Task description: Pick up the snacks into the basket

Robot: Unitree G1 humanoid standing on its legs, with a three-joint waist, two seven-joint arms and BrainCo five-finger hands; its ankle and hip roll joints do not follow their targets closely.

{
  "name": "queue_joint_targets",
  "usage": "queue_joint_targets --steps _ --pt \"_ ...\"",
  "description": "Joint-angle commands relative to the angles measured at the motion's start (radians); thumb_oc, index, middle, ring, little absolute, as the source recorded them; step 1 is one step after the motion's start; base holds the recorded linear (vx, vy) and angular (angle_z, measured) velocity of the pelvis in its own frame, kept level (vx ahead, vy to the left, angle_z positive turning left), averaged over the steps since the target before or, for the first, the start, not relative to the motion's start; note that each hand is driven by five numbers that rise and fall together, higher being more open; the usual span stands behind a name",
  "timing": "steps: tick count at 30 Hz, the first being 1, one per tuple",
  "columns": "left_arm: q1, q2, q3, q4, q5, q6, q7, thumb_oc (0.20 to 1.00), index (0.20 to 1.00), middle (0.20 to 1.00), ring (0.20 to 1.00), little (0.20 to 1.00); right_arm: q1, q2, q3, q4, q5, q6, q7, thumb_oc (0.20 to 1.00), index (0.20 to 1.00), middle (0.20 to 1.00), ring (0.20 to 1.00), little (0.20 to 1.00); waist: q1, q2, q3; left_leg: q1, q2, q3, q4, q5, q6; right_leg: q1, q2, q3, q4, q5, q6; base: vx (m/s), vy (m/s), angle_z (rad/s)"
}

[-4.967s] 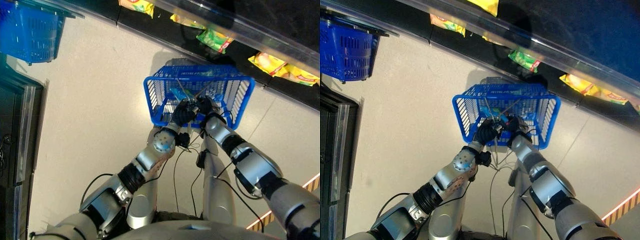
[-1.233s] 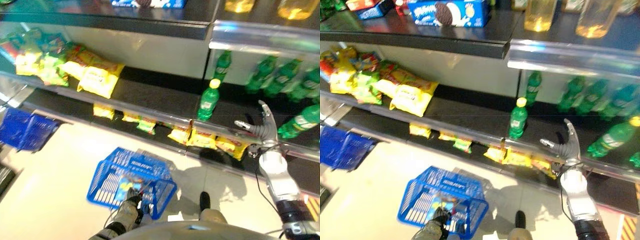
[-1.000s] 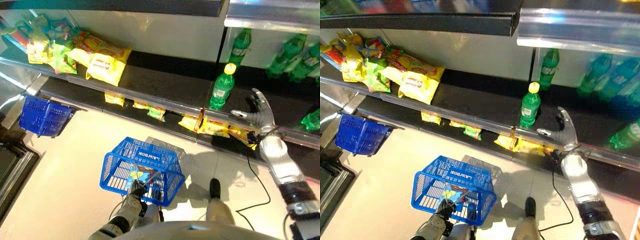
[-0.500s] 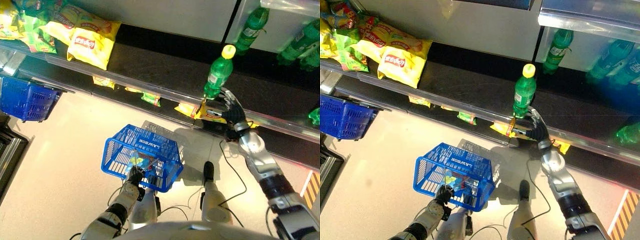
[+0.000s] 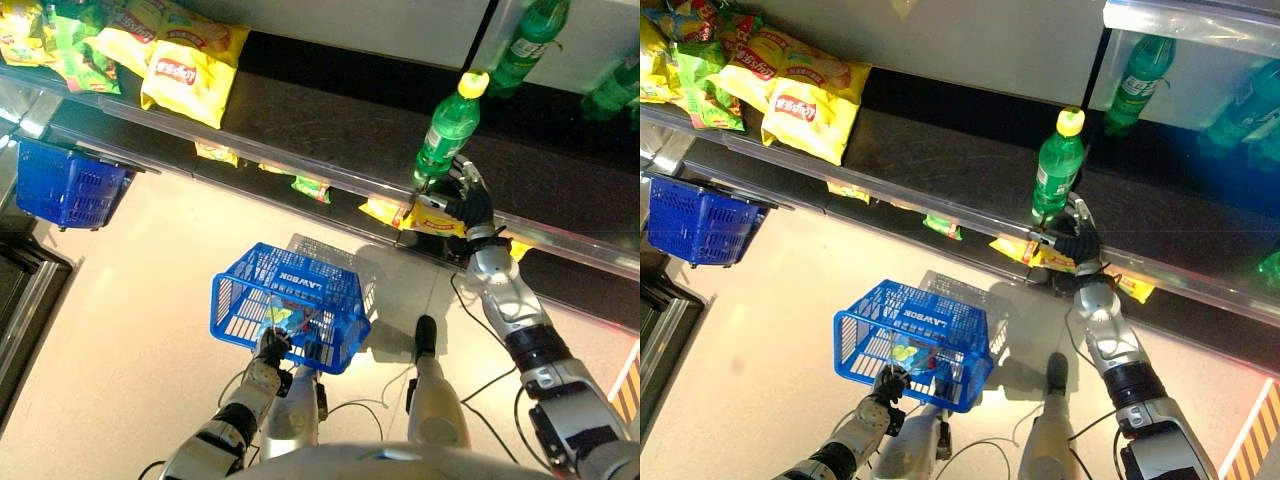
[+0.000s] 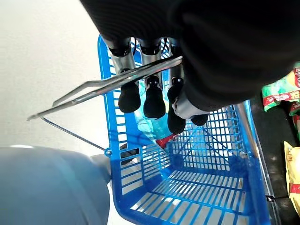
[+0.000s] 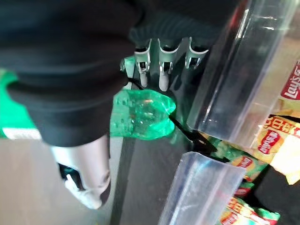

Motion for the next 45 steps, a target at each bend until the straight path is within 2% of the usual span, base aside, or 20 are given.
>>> queue_joint_targets --steps 1,11,15,20,28,37,45 --pt "0.046 0.019 -0.008 0.046 -0.005 0.013 0.043 0.200 0.200 0.200 0.200 0.200 0.048 0.027 -0.056 -0.136 -0.023 -0.072 -0.035 1.000 1.000 1.000 1.000 1.000 -0.006 -0.042 -0.039 -0.027 -0.094 0.000 -0.001 -0.010 0.045 -0.052 -0.010 0.015 0.005 0.027 0.038 0.01 0.037 -0.03" --pt "0.063 0.009 -0.002 0.034 0.006 0.012 0.052 0.200 0.200 0.200 0.200 0.200 0.160 0.056 -0.064 -0.231 -0.015 -0.087 -0.019 1.000 1.000 1.000 1.000 1.000 -0.034 -0.020 -0.039 -0.021 -0.103 0.015 -0.001 -0.015 0.049 -0.059 -0.020 0.032 0.005 0.030 0.044 0.01 0.017 -0.07" --pt "0.070 0.010 -0.020 0.023 0.010 0.010 0.050 0.200 0.200 0.200 0.200 0.200 0.119 0.055 -0.031 -0.173 -0.025 -0.073 -0.040 1.000 1.000 1.000 1.000 1.000 -0.029 -0.006 -0.047 -0.020 -0.107 0.019 -0.001 -0.017 0.052 -0.065 -0.024 0.038 0.005 0.032 0.046 0.00 0.002 -0.01" --pt "0.074 0.013 -0.046 0.021 0.016 0.010 0.052 0.200 0.200 0.200 0.200 0.200 -0.035 0.024 0.004 -0.022 -0.086 -0.017 -0.100 1.000 1.000 1.000 1.000 1.000 -0.009 0.007 -0.056 -0.021 -0.112 0.015 -0.001 -0.017 0.054 -0.065 -0.028 0.039 0.005 0.032 0.046 0.00 0.000 0.00" --pt "0.071 0.018 -0.077 0.028 0.007 0.008 0.047 0.200 0.200 0.200 0.200 0.200 -0.169 0.001 0.035 0.070 -0.082 -0.005 -0.121 1.000 1.000 1.000 1.000 1.000 0.011 0.008 -0.053 -0.028 -0.114 0.004 -0.001 -0.013 0.054 -0.068 -0.030 0.032 0.005 0.037 0.044 0.00 0.000 0.00" --pt "0.069 0.023 -0.094 0.037 -0.009 0.010 0.043 0.200 0.200 0.200 0.200 0.200 -0.298 0.005 0.105 0.109 -0.073 -0.001 -0.097 1.000 1.000 1.000 1.000 1.000 0.032 0.007 -0.050 -0.031 -0.114 -0.002 -0.001 -0.008 0.052 -0.066 -0.026 0.029 0.005 0.035 0.041 0.00 0.000 0.00" --pt "0.066 0.021 -0.096 0.040 -0.008 0.009 0.037 0.200 0.200 0.200 0.200 0.200 -0.305 0.022 0.137 0.085 -0.078 -0.003 -0.067 1.000 1.000 1.000 1.000 1.000 0.037 0.011 -0.051 -0.033 -0.117 -0.006 -0.001 -0.007 0.053 -0.068 -0.032 0.025 0.005 0.037 0.043 0.00 0.001 0.00"
